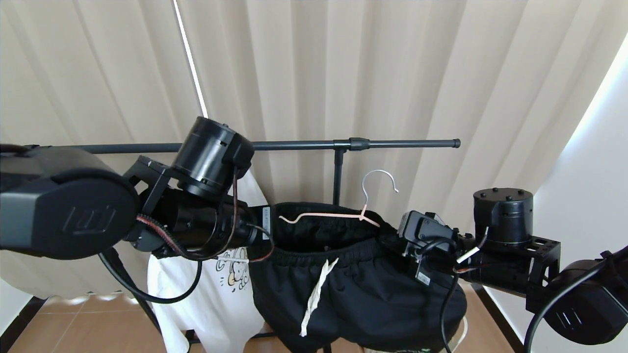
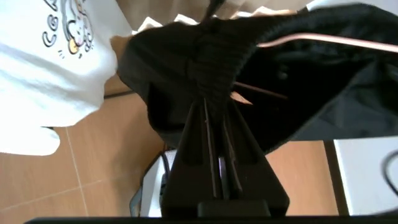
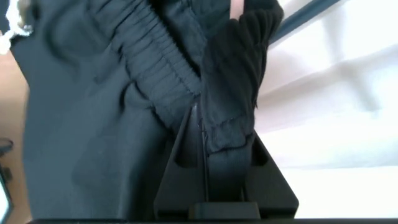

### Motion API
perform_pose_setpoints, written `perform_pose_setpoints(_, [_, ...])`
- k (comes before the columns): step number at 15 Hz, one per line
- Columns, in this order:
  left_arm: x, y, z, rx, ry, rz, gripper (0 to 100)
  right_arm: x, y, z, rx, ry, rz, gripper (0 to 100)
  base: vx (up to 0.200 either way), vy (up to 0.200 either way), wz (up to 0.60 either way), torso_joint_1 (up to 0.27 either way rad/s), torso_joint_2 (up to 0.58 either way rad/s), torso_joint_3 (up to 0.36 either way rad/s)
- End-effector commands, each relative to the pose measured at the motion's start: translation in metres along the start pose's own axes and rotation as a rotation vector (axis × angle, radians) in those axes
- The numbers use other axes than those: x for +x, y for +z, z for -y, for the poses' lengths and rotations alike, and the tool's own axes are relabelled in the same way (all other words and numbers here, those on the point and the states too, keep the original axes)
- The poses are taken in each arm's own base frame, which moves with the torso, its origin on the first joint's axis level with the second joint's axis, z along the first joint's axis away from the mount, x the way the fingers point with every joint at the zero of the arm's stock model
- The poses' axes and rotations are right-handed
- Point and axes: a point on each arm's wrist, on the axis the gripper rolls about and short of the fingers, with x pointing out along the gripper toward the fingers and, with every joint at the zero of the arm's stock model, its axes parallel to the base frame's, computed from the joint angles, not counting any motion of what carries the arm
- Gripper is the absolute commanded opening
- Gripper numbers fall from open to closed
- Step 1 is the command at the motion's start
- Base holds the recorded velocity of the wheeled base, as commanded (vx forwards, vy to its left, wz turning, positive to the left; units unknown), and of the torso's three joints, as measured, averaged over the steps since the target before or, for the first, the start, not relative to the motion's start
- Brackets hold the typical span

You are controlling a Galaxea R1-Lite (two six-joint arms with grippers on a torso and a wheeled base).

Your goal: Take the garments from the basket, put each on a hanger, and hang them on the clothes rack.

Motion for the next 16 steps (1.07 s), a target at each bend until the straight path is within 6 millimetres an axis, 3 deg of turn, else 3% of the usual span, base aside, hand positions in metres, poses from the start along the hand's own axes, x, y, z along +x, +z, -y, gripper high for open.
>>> perform_pose_setpoints(1, [-0.003, 0.007, 0.026, -0.011, -0.042, -0.015, 0, -0.002, 0.005, 0.000, 0.005, -0.003, 0.017, 0, 0.000, 0.000, 0.00, 0.000, 0.00, 0.000])
perform_pose_setpoints(4, [-0.005, 0.009, 0.043, -0.017, -0.070, -0.033, 0, 0.007, 0.006, -0.012, -0.006, 0.039, 0.012, 0, 0.000, 0.000, 0.00, 0.000, 0.00, 0.000])
perform_pose_setpoints(8, [-0.034, 0.018, 0.054, -0.008, -0.145, -0.016, 0, 0.023, -0.001, -0.021, -0.015, 0.015, -0.002, 0, 0.000, 0.000, 0.00, 0.000, 0.00, 0.000])
perform_pose_setpoints(10, [-0.033, 0.014, 0.052, -0.001, -0.134, -0.032, 0, 0.026, -0.001, -0.020, -0.018, 0.001, 0.018, 0, 0.000, 0.000, 0.00, 0.000, 0.00, 0.000])
perform_pose_setpoints(12, [-0.026, -0.006, 0.051, 0.044, -0.107, -0.092, 0, 0.024, 0.003, -0.017, -0.012, -0.012, 0.044, 0, 0.000, 0.000, 0.00, 0.000, 0.00, 0.000])
perform_pose_setpoints(16, [-0.022, -0.022, 0.057, 0.107, -0.090, -0.119, 0, 0.015, 0.016, -0.009, 0.058, -0.064, 0.123, 0, 0.000, 0.000, 0.00, 0.000, 0.00, 0.000])
